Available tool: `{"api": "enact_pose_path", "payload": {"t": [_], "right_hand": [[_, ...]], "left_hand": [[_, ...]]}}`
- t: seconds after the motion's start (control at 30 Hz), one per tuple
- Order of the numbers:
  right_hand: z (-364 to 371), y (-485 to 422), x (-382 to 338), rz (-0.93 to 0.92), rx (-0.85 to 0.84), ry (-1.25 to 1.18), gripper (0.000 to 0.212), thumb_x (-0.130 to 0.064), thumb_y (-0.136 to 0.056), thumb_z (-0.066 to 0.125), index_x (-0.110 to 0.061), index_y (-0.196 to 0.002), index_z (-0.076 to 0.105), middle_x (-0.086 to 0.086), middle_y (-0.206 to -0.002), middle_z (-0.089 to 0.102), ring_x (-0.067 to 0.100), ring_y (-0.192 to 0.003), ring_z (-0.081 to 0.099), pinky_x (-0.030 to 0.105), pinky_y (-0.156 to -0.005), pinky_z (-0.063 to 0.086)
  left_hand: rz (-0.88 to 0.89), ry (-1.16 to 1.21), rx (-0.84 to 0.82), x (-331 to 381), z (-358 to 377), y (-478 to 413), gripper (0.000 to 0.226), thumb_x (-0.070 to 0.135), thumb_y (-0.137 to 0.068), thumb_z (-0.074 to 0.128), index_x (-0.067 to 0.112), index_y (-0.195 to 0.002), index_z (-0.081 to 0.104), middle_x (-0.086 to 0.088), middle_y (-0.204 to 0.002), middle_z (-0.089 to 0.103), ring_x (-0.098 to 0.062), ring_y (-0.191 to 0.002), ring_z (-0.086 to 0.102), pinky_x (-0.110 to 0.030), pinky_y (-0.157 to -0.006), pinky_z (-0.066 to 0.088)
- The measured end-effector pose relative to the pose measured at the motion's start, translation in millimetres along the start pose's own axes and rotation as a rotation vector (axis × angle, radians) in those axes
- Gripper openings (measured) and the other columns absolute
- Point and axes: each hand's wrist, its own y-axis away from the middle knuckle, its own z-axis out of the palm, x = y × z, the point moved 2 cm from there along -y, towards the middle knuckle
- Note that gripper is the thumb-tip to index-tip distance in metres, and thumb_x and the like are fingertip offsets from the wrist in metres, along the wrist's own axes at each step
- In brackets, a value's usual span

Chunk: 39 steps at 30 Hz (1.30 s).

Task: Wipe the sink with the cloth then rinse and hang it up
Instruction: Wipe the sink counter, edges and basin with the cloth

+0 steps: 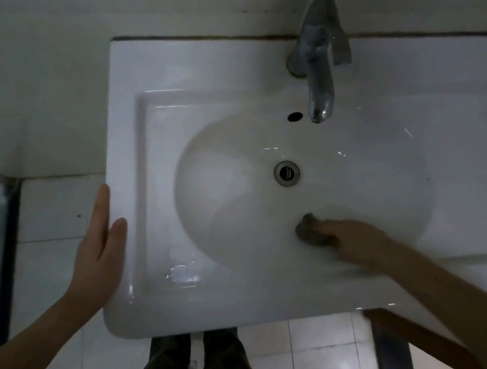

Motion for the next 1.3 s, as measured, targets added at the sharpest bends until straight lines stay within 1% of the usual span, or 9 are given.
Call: {"api": "enact_pose_path", "payload": {"t": [0.1, 0.27, 0.4, 0.6, 0.77, 0.93, 1.03, 1.2, 1.3], "right_hand": [[-30, 13, 68, 0.115, 0.091, -0.026, 0.043, -0.001, -0.091, 0.056, -0.007, -0.133, 0.049, 0.019, -0.137, 0.053, 0.037, -0.127, 0.050, 0.023, -0.112, 0.015], [-22, 8, 38, 0.254, 0.108, -0.047, 0.036, -0.033, -0.098, 0.047, -0.029, -0.133, 0.055, -0.004, -0.148, 0.045, 0.019, -0.134, 0.042, 0.022, -0.108, 0.023], [8, 1, -56, 0.090, 0.032, -0.136, 0.036, -0.034, -0.100, 0.041, -0.035, -0.134, 0.051, 0.002, -0.141, 0.052, 0.023, -0.127, 0.047, 0.028, -0.103, 0.031], [40, -16, -206, -0.112, 0.079, -0.573, 0.040, -0.014, -0.100, 0.039, -0.014, -0.140, 0.046, 0.014, -0.137, 0.054, 0.032, -0.121, 0.051, 0.039, -0.106, 0.036], [33, 3, -125, 0.032, 0.077, -0.246, 0.047, -0.010, -0.096, 0.042, -0.025, -0.140, 0.046, 0.002, -0.145, 0.048, 0.024, -0.130, 0.046, 0.035, -0.109, 0.033], [-2, 27, -3, 0.402, 0.078, -0.056, 0.051, -0.030, -0.091, 0.031, -0.020, -0.138, 0.048, 0.005, -0.147, 0.045, 0.025, -0.131, 0.044, 0.036, -0.113, 0.027], [7, 22, -13, 0.428, 0.085, 0.037, 0.043, -0.013, -0.095, 0.041, -0.023, -0.136, 0.051, 0.006, -0.142, 0.051, 0.028, -0.125, 0.050, 0.037, -0.105, 0.037], [24, -15, -150, 0.175, 0.057, -0.255, 0.039, -0.019, -0.100, 0.040, -0.019, -0.137, 0.050, 0.016, -0.135, 0.054, 0.032, -0.122, 0.050, 0.028, -0.094, 0.033], [35, -47, -220, 0.068, 0.232, -0.618, 0.041, -0.019, -0.101, 0.039, -0.021, -0.142, 0.044, 0.012, -0.142, 0.050, 0.031, -0.127, 0.047, 0.027, -0.099, 0.032]], "left_hand": [[0.027, -0.045, 0.007, -9, -1, -4, 0.056, 0.029, -0.104, 0.033, 0.035, -0.154, 0.008, 0.015, -0.161, 0.016, -0.009, -0.148, 0.019, -0.042, -0.120, 0.018], [0.054, -0.117, 0.013, -20, -3, -10, 0.056, 0.042, -0.100, 0.031, 0.043, -0.151, 0.007, 0.005, -0.160, 0.027, -0.027, -0.144, 0.032, -0.058, -0.112, 0.031], [0.039, -0.056, 0.005, -7, -1, -1, 0.056, 0.035, -0.103, 0.031, 0.043, -0.151, 0.006, 0.011, -0.161, 0.021, -0.019, -0.146, 0.027, -0.049, -0.118, 0.025], [0.021, -0.026, 0.014, 0, -1, 1, 0.056, 0.028, -0.105, 0.033, 0.031, -0.155, 0.009, 0.012, -0.161, 0.019, -0.009, -0.144, 0.025, -0.031, -0.116, 0.022], [0.051, -0.007, -0.005, 0, -3, 2, 0.056, 0.025, -0.105, 0.032, 0.026, -0.156, 0.009, 0.017, -0.157, 0.019, 0.009, -0.133, 0.024, -0.004, -0.105, 0.021], [0.052, 0.034, -0.022, -7, -2, 0, 0.056, 0.028, -0.105, 0.032, 0.028, -0.156, 0.008, 0.025, -0.151, 0.020, 0.025, -0.124, 0.030, 0.003, -0.100, 0.023], [0.069, 0.070, -0.029, -7, -1, -1, 0.056, 0.024, -0.105, 0.032, 0.023, -0.156, 0.008, 0.025, -0.149, 0.020, 0.039, -0.111, 0.027, 0.010, -0.092, 0.022], [0.067, 0.072, -0.016, -6, -3, 0, 0.056, 0.025, -0.105, 0.033, 0.023, -0.156, 0.009, 0.021, -0.152, 0.020, 0.017, -0.130, 0.027, 0.009, -0.097, 0.019], [0.070, 0.083, -0.021, -8, -2, -1, 0.056, 0.026, -0.105, 0.033, 0.025, -0.155, 0.008, 0.021, -0.153, 0.018, 0.007, -0.138, 0.025, 0.003, -0.104, 0.018]]}}
